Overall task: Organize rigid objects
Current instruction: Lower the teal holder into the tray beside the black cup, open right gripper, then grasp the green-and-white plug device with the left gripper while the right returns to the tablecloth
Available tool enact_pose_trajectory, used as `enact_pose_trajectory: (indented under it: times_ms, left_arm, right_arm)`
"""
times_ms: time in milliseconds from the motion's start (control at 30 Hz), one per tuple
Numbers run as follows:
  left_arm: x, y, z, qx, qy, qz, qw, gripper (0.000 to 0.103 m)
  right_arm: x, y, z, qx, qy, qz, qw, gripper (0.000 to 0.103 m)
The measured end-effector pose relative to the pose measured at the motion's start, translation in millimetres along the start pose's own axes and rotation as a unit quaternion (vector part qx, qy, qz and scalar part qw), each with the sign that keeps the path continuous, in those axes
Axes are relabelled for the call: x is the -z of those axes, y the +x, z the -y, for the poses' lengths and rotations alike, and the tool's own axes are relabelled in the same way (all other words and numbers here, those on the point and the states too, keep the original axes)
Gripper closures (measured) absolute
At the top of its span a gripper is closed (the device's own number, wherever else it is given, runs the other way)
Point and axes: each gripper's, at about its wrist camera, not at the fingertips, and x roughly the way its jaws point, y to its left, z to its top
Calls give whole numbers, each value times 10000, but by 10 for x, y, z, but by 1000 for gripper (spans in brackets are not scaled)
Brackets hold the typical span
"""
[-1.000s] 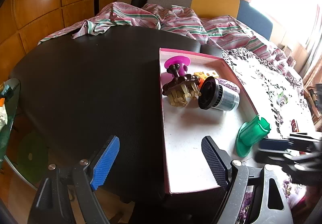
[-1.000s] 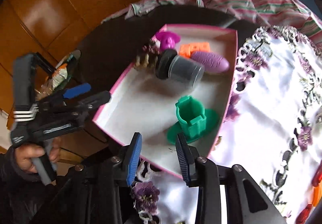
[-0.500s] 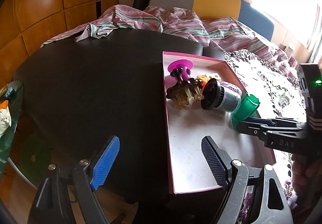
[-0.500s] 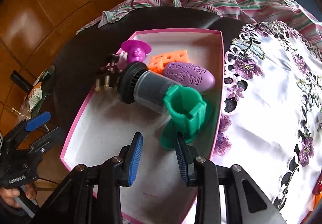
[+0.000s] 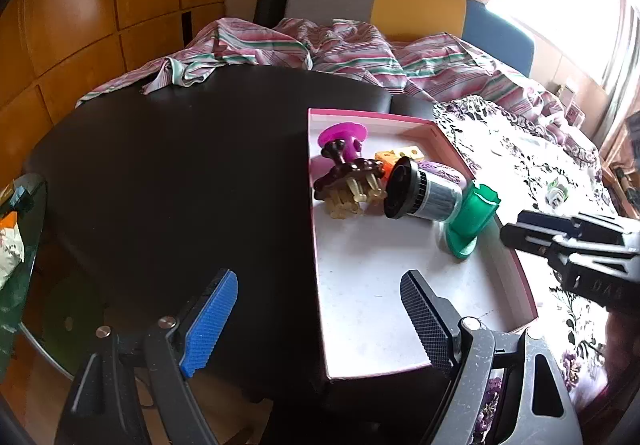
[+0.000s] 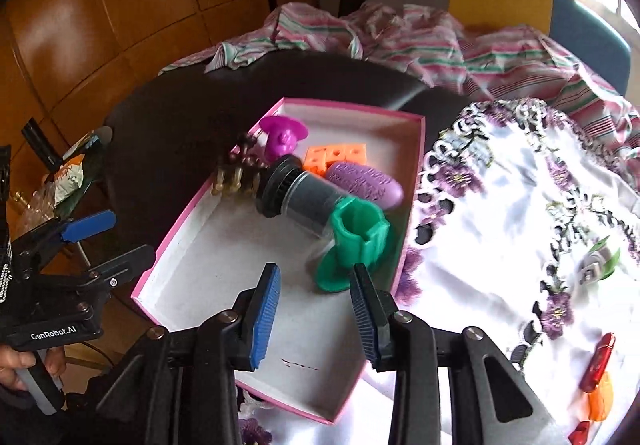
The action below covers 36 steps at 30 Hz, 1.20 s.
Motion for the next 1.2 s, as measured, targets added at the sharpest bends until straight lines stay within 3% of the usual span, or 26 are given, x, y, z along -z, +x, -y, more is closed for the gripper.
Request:
enact_pose_trajectory:
  times_ms: [533,833,933,1000,1200]
  left_arm:
    - [-65,-41,324,111,395,37,9992,19]
    - [-165,-56,587,285,710,91,9970,19]
    - [-235,-66,715,401,798,135,9959,19]
    - [-292,-68,814,522,844,157,9949,19]
    - [-470,-19,1292,873,1264,176,9880,18]
  right_arm:
    - [79,-432,793,825,668,287,9939,64]
    - [293,-736,1582,1644,1438,402,9750,64]
    - [420,-897,1922,1997,1905,561,9595,64]
    - [541,-1016,2160,2317,2328,737,9416,64]
    - [1022,-1347,2861,2841,4094,1077,8603,64]
